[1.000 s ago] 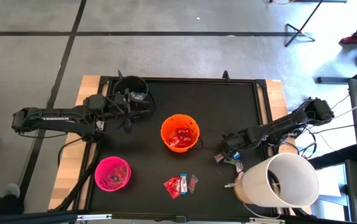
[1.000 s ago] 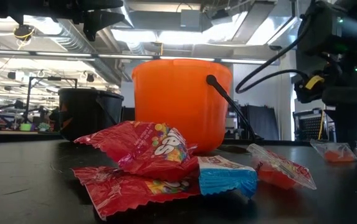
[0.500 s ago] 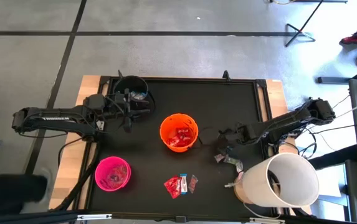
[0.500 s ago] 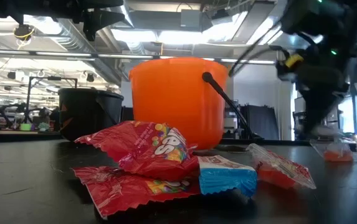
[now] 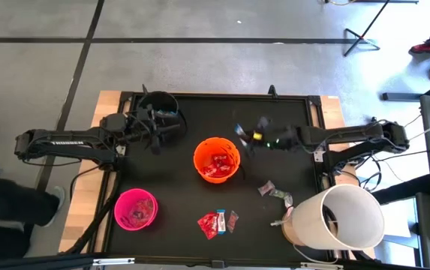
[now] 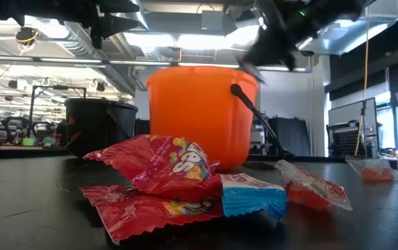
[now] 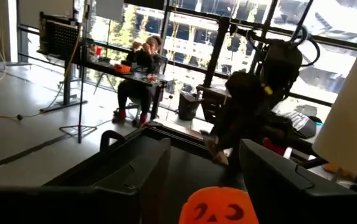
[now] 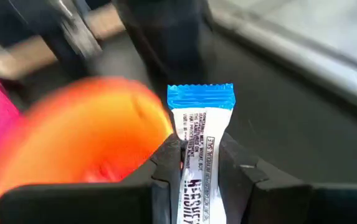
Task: Sort candy
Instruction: Put the white chocolate into the black bucket, then put the transparent candy into the pink bucket
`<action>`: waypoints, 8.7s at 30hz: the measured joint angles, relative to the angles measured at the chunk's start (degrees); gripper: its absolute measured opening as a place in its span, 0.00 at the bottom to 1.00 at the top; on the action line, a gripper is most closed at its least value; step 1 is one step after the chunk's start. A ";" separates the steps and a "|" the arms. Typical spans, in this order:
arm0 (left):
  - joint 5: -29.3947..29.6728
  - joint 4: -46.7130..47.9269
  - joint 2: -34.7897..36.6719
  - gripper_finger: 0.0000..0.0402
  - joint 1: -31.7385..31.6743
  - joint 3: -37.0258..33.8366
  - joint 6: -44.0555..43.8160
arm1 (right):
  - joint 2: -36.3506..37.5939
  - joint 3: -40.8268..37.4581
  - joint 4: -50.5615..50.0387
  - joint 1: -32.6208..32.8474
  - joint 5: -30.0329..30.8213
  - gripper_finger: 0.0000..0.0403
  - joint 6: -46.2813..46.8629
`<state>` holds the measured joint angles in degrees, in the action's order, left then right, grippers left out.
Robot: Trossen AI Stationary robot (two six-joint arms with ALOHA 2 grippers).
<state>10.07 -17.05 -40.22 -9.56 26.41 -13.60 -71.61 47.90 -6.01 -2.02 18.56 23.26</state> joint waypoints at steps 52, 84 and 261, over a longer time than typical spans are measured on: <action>28.64 -12.89 -28.88 0.40 1.33 12.02 19.96 | -31.85 33.49 27.71 -10.75 -26.67 0.20 -15.73; 34.92 23.03 -6.66 0.06 -2.19 12.02 21.03 | -22.16 38.27 -5.65 -11.45 -26.01 0.68 -26.22; 7.91 17.67 -19.47 0.05 13.98 22.75 33.99 | -5.83 11.13 25.18 3.95 -11.79 0.68 -24.90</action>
<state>17.98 0.62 -59.69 4.42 49.16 20.39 -77.45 59.03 19.16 1.93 6.77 -1.65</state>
